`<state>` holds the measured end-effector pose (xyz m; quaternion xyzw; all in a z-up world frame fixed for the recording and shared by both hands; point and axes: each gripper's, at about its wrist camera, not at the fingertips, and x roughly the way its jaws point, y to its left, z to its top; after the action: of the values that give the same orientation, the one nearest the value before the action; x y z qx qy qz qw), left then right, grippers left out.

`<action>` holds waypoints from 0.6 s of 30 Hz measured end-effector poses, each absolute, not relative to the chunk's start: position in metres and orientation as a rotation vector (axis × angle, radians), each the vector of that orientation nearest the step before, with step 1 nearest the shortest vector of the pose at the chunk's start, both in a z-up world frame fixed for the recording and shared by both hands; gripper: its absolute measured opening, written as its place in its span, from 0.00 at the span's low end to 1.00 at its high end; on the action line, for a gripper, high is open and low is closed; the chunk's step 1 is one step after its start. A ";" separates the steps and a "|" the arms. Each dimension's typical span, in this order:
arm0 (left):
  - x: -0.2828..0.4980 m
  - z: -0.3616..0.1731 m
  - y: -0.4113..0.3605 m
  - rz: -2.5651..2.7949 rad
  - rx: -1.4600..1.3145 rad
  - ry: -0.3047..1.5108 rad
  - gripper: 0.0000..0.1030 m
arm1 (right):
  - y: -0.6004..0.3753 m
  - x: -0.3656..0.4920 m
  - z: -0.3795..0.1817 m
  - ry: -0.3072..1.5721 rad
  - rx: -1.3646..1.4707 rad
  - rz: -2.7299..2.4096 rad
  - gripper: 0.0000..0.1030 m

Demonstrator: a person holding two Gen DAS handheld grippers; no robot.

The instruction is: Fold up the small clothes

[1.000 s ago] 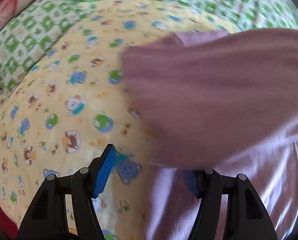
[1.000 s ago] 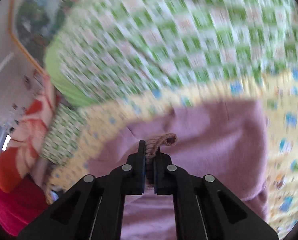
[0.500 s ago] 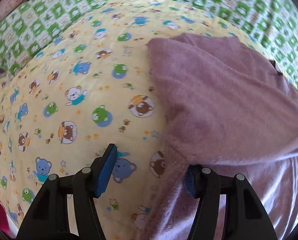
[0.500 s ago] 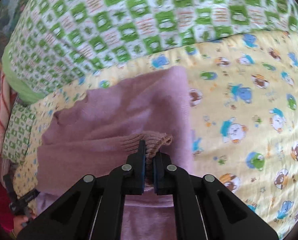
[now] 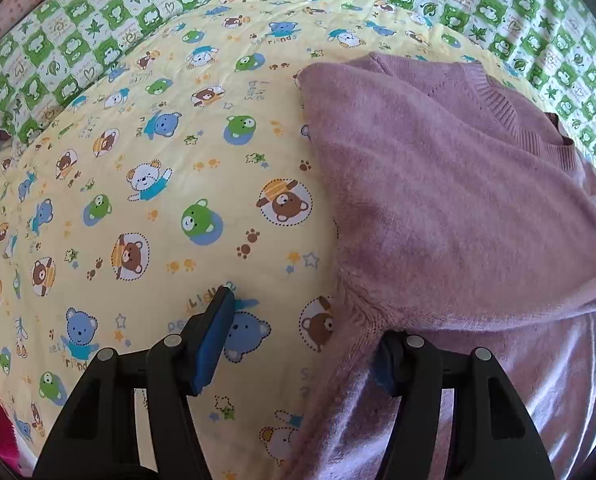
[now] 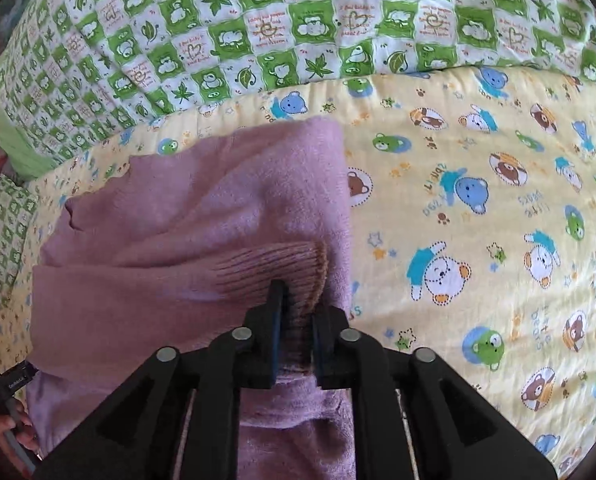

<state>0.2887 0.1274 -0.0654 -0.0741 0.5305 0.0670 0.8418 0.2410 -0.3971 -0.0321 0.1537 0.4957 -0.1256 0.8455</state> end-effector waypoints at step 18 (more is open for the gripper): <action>0.251 -0.013 0.131 0.016 -0.204 1.065 0.61 | -0.351 0.228 0.000 0.995 0.330 -0.069 0.36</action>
<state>0.2514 0.1312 -0.0125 -0.0970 0.5067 0.0078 0.8566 0.2281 -0.3514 0.0002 0.1576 0.4750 -0.0329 0.8651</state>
